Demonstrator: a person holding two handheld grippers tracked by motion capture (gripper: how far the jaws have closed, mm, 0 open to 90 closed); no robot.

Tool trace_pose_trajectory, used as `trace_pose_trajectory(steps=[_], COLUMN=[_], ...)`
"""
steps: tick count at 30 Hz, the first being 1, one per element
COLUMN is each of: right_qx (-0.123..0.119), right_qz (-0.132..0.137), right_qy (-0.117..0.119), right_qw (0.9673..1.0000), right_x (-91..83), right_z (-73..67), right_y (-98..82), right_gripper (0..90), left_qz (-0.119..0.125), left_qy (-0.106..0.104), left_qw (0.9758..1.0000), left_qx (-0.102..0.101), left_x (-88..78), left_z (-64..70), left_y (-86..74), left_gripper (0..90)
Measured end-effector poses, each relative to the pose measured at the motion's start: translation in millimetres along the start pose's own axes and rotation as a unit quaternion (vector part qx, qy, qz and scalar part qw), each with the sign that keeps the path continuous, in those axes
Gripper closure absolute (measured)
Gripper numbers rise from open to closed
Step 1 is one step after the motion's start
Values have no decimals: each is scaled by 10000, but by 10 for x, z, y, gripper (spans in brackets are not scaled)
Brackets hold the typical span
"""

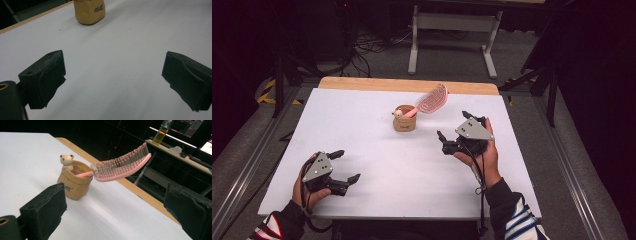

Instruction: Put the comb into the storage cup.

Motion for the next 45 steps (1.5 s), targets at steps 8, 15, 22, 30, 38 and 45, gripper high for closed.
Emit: trace_pose_trajectory(steps=[8,15,22,30,38,45], right_qx=[-300,-263,-273,-154,-148,-82], right_qz=[115,114,144,189,143,-20], right_qy=[88,91,206,225,193,84], right_qw=[9994,9995,9993,9994,9996,9999], right_x=[-117,-161,-209,-288,-354,-395], right_z=[-122,-187,-229,-220,-192,-120], right_y=[-66,-182,-293,-449,-618,-828], right_gripper=[47,43,39,40,40,40], left_qz=[-2,-3,-33,-58,-72,-93], left_qy=[-6,-9,-28,-20,-25,-23], left_qw=[10000,10000,10000,10000,10000,10000], left_qx=[-7,2,10,9,5,0], left_x=[5,8,16,19,28,34], left_z=[-12,6,10,9,12,14], left_y=[3,-3,-9,-16,-20,-23], left_gripper=[55,55,56,55,55,55])
Point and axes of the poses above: each handheld gripper's, and its own axes: x roughly forward along the jaws, y roughly out of its top, z roughly to its right, the point moved 7 cm from there along x, roughly forward along the jaws, and after that the axes turned 6 degrees about -y, right-handed, at the moved point
